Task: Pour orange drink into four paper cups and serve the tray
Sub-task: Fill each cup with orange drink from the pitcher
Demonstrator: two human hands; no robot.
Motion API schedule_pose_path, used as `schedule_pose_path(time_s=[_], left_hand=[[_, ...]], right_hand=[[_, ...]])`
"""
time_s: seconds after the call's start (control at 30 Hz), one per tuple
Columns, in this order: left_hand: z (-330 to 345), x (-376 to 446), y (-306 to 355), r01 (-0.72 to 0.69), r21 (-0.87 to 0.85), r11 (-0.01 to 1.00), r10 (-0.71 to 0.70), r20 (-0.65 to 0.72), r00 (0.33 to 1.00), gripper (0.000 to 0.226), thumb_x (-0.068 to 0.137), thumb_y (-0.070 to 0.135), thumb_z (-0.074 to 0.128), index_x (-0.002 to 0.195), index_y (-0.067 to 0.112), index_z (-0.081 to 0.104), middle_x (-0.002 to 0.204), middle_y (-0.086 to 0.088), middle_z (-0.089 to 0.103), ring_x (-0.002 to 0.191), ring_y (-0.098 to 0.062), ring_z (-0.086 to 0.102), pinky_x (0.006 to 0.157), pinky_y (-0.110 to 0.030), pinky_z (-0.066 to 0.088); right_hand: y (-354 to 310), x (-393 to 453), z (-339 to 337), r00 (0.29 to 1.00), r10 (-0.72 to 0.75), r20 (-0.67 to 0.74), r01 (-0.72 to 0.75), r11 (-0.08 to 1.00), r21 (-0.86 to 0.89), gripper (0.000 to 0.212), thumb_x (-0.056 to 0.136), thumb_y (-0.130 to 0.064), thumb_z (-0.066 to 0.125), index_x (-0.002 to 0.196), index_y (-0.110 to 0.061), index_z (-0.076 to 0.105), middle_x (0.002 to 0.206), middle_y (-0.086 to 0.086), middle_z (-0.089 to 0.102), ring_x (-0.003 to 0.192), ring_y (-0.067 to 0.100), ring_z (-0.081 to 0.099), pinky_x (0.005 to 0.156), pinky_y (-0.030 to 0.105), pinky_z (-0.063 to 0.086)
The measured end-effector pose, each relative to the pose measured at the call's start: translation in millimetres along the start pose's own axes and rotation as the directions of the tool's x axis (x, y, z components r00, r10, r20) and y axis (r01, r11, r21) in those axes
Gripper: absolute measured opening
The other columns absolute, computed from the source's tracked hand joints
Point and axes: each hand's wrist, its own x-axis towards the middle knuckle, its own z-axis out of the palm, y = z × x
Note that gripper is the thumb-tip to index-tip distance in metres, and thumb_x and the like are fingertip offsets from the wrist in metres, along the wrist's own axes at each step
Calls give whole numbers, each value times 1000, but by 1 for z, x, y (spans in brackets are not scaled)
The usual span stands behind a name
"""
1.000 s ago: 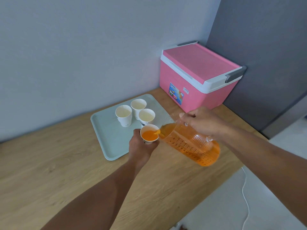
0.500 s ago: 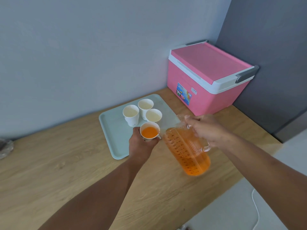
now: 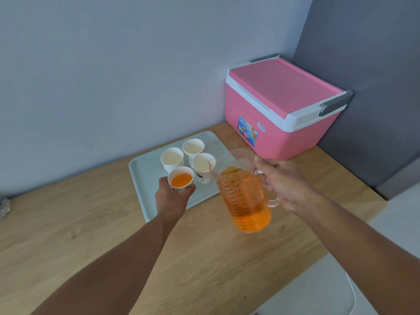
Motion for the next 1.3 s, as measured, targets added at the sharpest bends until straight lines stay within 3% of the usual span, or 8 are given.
schedule_pose_path(time_s=[0.13,0.37,0.57,0.7,0.83,0.97,1.13,1.3], left_hand=[[0,10,-4,8,2,1000,-8,-2,1000,68,76,44,87,127,22,48,116,3,61,101,-20,61,73,-31,47],[1,23,-4,-12,32,999,12,10,1000,71,76,42,87,132,20,48,117,4,60,102,-18,60,69,-25,44],[6,28,-4,-19,42,999,19,2,1000,73,75,45,87,132,21,48,119,5,60,102,-18,60,68,-23,45],[10,27,-2,-3,34,999,3,-13,1000,74,76,42,88,134,21,47,119,6,58,104,-18,59,75,-30,48],[14,23,-3,43,-8,999,-44,-55,998,77,71,37,92,131,21,45,118,6,58,105,-18,58,79,-33,47],[24,8,-3,162,-95,982,-177,-173,969,84,66,33,95,130,19,43,119,2,56,108,-20,57,86,-34,49],[51,-22,-3,241,-242,940,-302,-259,918,69,70,29,93,118,17,45,114,-3,60,103,-22,59,81,-32,46],[91,-45,8,281,-303,911,-352,-215,911,63,73,36,89,119,20,49,117,2,62,106,-16,60,86,-31,45]], right_hand=[[3,4,-13,996,-84,-21,85,995,54,37,102,-38,67,97,-4,81,63,2,52,53,8,41,49,15,45],[6,14,-33,992,-111,-64,116,990,80,44,99,-37,69,103,6,75,86,13,57,66,17,47,62,25,46],[1,17,-33,996,-87,-15,88,980,177,24,94,-39,72,80,-26,87,94,9,70,78,22,51,72,30,51],[0,21,-33,994,-105,17,100,975,200,23,85,-46,73,81,-28,87,94,10,68,64,7,52,61,19,53],[-1,25,-33,994,-96,49,85,976,200,21,85,-48,73,81,-32,87,93,13,60,81,26,47,77,33,53],[-4,26,-38,991,-106,83,83,968,238,22,79,-50,74,82,-32,87,100,11,57,82,26,45,80,36,45],[0,32,-53,988,-127,94,103,969,224,27,99,-33,69,83,-18,86,92,10,59,52,6,38,53,23,35],[1,36,-71,987,-122,103,103,979,176,23,100,-30,69,93,-12,81,81,3,59,49,5,37,57,27,34]])
